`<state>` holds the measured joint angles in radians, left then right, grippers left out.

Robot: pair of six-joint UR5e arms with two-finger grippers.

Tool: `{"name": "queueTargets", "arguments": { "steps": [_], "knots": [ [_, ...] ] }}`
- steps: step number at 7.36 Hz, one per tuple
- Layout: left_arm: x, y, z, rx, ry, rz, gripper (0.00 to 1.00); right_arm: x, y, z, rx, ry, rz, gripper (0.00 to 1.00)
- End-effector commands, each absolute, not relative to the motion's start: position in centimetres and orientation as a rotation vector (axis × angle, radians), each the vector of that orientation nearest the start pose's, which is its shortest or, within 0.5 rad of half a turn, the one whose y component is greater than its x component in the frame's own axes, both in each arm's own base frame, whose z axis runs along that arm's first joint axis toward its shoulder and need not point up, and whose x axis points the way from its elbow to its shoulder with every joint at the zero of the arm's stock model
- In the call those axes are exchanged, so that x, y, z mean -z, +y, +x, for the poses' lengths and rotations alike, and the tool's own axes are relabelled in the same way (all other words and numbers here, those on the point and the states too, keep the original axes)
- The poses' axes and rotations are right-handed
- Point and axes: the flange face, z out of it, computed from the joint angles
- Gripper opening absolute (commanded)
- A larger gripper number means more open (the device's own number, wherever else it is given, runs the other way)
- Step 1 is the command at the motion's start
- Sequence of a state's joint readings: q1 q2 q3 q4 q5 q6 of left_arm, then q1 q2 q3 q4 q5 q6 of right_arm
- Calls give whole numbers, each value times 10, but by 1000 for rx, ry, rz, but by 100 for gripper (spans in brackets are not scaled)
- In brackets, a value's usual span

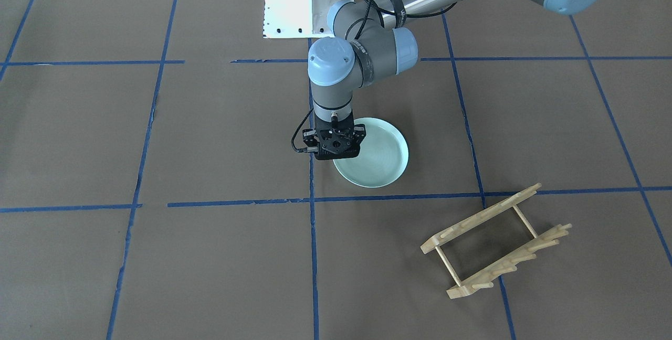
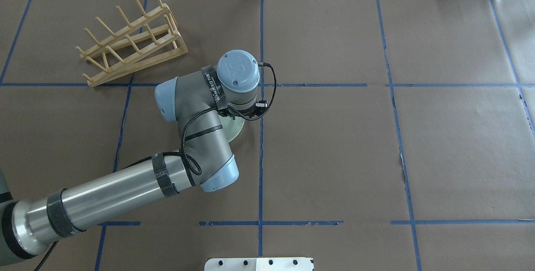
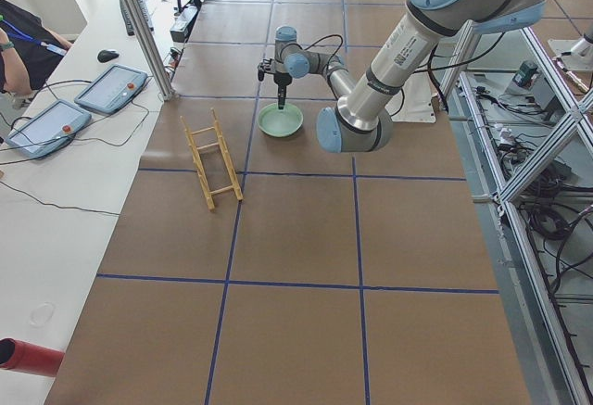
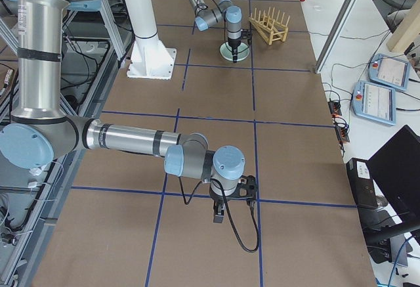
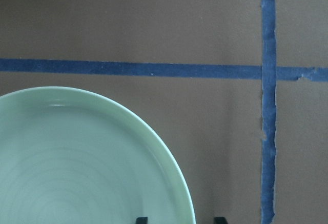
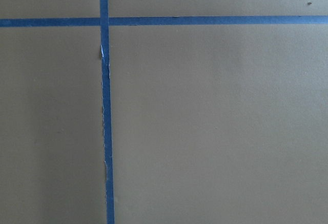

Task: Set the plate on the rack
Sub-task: 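Lower the left gripper and pinch the plate's rim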

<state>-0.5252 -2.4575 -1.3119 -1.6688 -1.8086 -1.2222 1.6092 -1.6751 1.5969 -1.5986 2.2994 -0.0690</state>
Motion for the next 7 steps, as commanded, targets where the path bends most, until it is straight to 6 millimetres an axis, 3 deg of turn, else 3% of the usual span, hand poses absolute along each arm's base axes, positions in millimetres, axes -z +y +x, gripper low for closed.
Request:
{"name": "queueTargets", "arguments": {
  "steps": [1, 2, 4, 5, 7],
  "knots": [
    [-207, -489, 625, 80, 752, 101, 46, -700, -435, 84, -9, -732, -62, 100],
    [-207, -488, 626, 77, 752, 101, 38, -700, -435, 84, -8, -732, -61, 100],
    [-206, -487, 625, 82, 755, 100, 8, -700, -435, 84, -9, -732, -62, 100],
    [-204, -487, 625, 85, 760, 101, 0, -700, -435, 84, -9, -732, -62, 100],
    [-200, -487, 621, 86, 764, 102, 0, -700, -435, 84, -9, -732, -62, 100]
  ]
}}
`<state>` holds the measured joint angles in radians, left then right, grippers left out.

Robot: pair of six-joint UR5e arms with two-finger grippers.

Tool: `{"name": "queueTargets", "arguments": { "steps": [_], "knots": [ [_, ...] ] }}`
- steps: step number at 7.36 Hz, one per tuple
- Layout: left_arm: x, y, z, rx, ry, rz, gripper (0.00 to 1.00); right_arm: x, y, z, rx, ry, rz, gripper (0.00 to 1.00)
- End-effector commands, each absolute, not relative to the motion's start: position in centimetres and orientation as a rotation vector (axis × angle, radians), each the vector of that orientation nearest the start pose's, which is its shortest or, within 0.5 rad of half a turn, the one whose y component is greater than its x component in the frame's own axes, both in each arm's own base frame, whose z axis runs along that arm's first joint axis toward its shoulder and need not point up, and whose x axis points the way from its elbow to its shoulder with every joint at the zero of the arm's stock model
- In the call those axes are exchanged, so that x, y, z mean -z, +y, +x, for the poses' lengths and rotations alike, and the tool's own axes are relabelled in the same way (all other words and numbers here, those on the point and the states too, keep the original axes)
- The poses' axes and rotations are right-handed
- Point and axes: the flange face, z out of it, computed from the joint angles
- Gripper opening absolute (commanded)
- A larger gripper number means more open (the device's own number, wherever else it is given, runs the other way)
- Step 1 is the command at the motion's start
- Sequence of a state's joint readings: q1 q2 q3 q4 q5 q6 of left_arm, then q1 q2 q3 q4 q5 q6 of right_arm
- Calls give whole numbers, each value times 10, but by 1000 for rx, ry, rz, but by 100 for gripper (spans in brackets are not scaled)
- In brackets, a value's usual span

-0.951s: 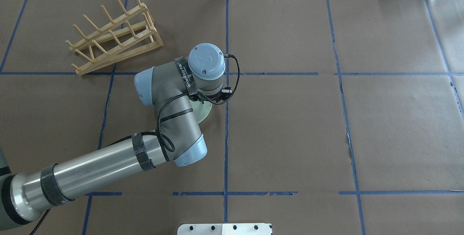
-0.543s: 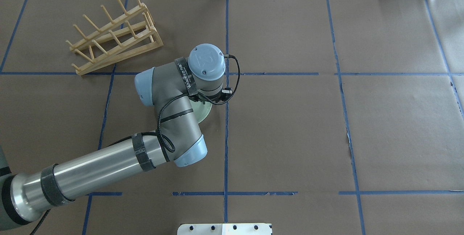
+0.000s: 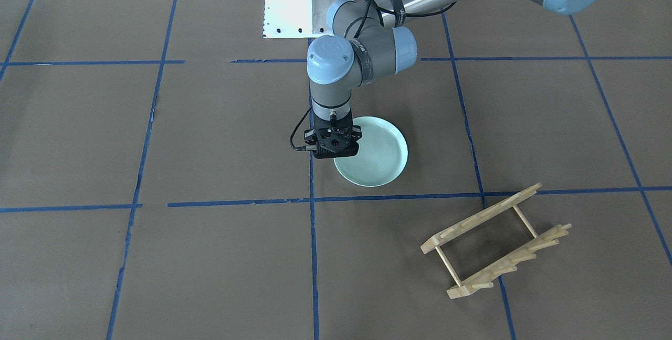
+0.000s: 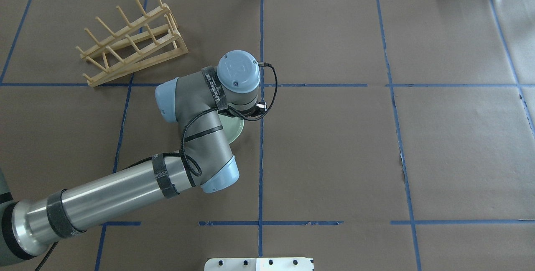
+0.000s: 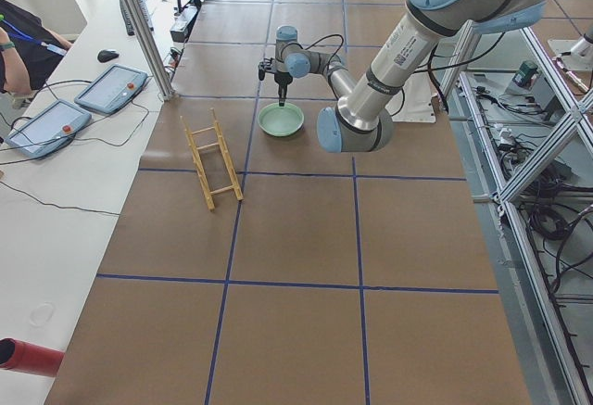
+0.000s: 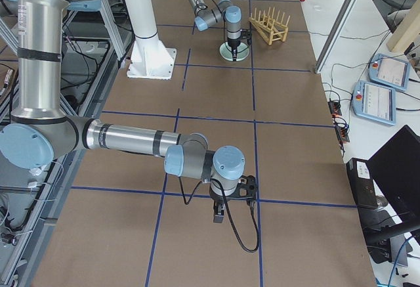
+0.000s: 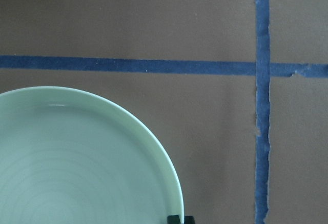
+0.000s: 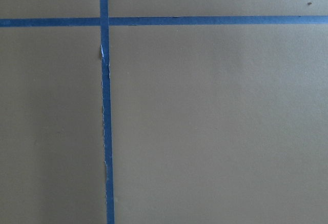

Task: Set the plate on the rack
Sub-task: 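Lower the left gripper and pinch the plate's rim, then lift the plate with the left gripper and tilt it upright toward the rack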

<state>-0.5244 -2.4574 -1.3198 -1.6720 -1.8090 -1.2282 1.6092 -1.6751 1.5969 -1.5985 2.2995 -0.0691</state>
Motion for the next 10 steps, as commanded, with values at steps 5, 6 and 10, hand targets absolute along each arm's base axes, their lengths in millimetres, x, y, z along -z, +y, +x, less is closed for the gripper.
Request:
{"name": "queueTargets", "arguments": {
  "steps": [5, 6, 10],
  "knots": [
    [-102, -461, 472, 158, 706, 106, 0, -700, -435, 84, -9, -732, -62, 100],
    [-93, -469, 426, 206, 715, 130, 0, -700, -435, 84, -10, -732, -63, 100],
    [-97, -477, 265, 275, 949, 260, 0, -701, -435, 84, -10, -732, -63, 100]
  ]
}}
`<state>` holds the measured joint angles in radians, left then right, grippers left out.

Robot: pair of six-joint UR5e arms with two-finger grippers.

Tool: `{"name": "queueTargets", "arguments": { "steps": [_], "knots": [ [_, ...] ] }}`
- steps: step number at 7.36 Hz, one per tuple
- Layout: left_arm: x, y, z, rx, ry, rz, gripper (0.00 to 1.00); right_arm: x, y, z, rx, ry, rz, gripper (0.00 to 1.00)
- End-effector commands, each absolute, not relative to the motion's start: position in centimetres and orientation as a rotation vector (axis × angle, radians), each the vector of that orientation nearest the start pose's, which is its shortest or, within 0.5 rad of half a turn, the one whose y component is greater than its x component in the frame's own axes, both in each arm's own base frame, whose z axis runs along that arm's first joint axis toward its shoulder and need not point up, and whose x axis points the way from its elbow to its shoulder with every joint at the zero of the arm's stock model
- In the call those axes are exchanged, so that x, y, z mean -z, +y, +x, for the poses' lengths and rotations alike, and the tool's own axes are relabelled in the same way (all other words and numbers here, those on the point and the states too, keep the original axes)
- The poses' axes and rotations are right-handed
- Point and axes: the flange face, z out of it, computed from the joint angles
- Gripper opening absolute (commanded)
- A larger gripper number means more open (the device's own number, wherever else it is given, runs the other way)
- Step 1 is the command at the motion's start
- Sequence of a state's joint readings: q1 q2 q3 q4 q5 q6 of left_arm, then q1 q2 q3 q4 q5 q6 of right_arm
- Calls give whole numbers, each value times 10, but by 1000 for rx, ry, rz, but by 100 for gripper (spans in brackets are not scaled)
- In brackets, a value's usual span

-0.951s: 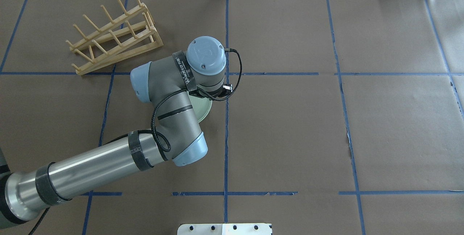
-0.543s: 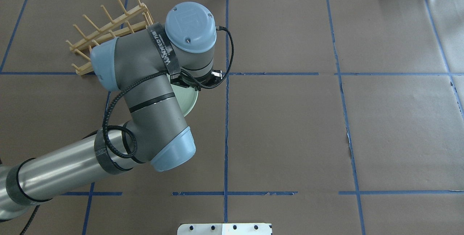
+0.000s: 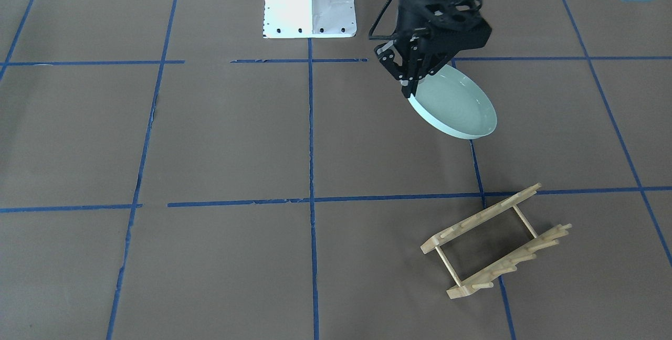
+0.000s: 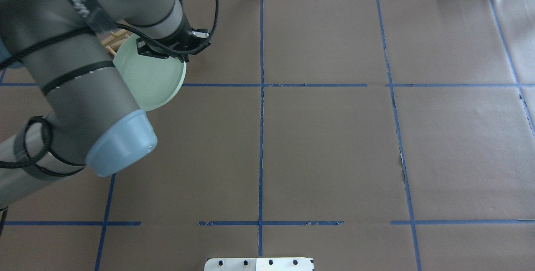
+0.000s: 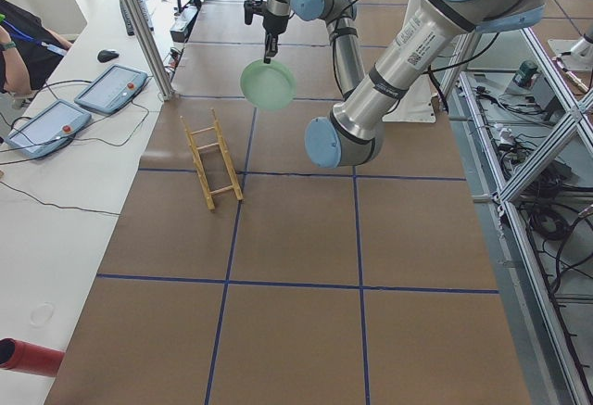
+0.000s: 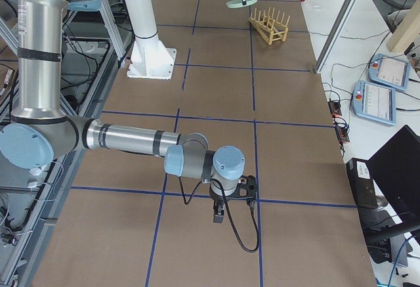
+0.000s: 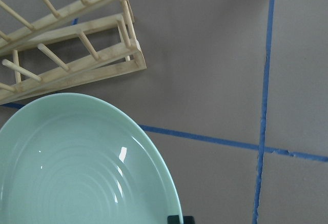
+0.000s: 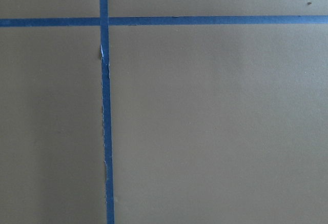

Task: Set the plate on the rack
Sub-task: 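Lift the plate with the left gripper and tilt it upright toward the rack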

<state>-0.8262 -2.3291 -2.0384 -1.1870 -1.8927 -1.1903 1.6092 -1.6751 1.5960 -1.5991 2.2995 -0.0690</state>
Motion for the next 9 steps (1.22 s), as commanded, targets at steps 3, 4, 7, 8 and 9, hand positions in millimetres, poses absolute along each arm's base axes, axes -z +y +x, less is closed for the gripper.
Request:
{"name": "queueTargets", "arguments": {
  "steps": [3, 4, 7, 8, 9],
  "knots": [
    [-135, -455, 206, 279, 1117, 437, 0, -701, -435, 84, -10, -732, -63, 100],
    [-144, -450, 196, 318, 1197, 465, 0, -701, -435, 84, -8, -732, -63, 100],
    [-230, -428, 176, 340, 1474, 565, 0, -701, -435, 84, -10, -732, -63, 100],
    [-273, -427, 174, 333, 1597, 599, 0, -701, -435, 84, -10, -732, -63, 100],
    [-315, -427, 175, 317, 1720, 622, 0, -701, -435, 84, -10, -732, -65, 100]
  ]
}}
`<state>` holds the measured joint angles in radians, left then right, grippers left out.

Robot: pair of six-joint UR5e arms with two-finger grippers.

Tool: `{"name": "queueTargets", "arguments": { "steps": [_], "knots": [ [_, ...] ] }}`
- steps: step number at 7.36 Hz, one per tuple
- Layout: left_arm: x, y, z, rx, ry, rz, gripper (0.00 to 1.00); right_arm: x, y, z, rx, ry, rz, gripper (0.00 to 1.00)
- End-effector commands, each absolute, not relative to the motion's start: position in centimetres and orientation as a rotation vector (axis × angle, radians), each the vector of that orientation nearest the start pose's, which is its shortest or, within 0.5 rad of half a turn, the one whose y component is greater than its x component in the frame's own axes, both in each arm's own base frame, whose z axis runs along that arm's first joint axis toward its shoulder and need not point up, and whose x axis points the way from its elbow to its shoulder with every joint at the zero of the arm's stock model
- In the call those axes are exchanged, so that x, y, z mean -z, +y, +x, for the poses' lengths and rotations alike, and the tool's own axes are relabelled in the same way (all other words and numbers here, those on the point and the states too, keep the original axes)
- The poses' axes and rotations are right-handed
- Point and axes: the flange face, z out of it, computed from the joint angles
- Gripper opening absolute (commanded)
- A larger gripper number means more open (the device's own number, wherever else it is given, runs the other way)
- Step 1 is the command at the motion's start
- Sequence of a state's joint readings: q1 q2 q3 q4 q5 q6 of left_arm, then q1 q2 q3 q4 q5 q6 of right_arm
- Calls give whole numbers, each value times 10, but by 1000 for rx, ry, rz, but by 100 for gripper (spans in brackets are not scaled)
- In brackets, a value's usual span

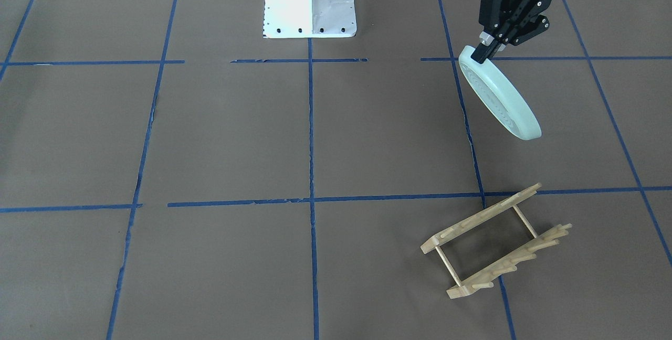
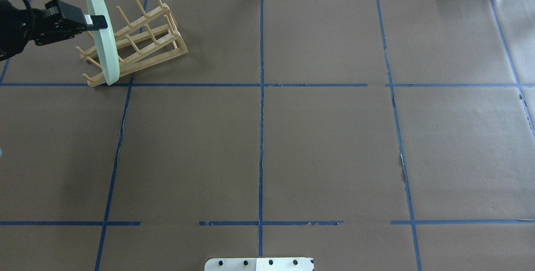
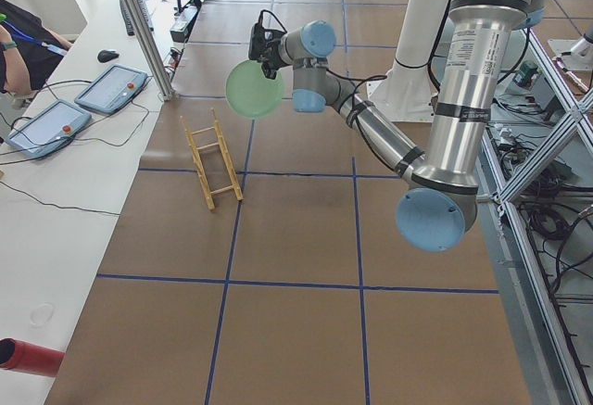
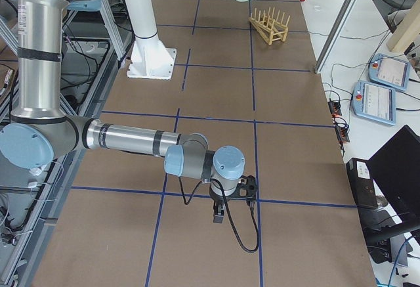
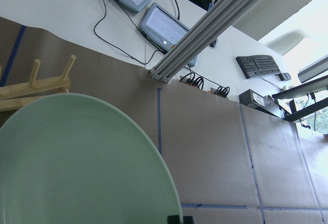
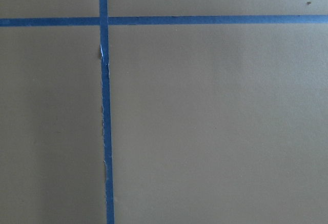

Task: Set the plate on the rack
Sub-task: 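Lift the plate with the left gripper and tilt it upright toward the rack, then carry the upright plate with the left gripper over the rack slots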

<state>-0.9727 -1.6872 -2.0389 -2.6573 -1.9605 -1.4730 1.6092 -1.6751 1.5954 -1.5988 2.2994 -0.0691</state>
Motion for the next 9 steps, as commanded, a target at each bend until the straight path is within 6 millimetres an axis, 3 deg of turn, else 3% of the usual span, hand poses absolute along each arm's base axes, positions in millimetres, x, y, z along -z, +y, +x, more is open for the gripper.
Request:
{"name": "queueTargets", "arguments": {
  "steps": [1, 3, 6, 9],
  "knots": [
    [-334, -430, 175, 311, 1769, 635, 0, -701, -435, 84, -10, -732, -63, 100],
    [-327, -443, 176, 314, 1782, 654, 0, -701, -435, 84, -8, -732, -63, 100],
    [-303, -503, 177, 403, 1823, 655, 0, -701, -435, 84, -10, -732, -63, 100],
    [-314, -549, 191, 582, 1944, 604, 0, -701, -435, 84, -8, -732, -63, 100]
  ]
}}
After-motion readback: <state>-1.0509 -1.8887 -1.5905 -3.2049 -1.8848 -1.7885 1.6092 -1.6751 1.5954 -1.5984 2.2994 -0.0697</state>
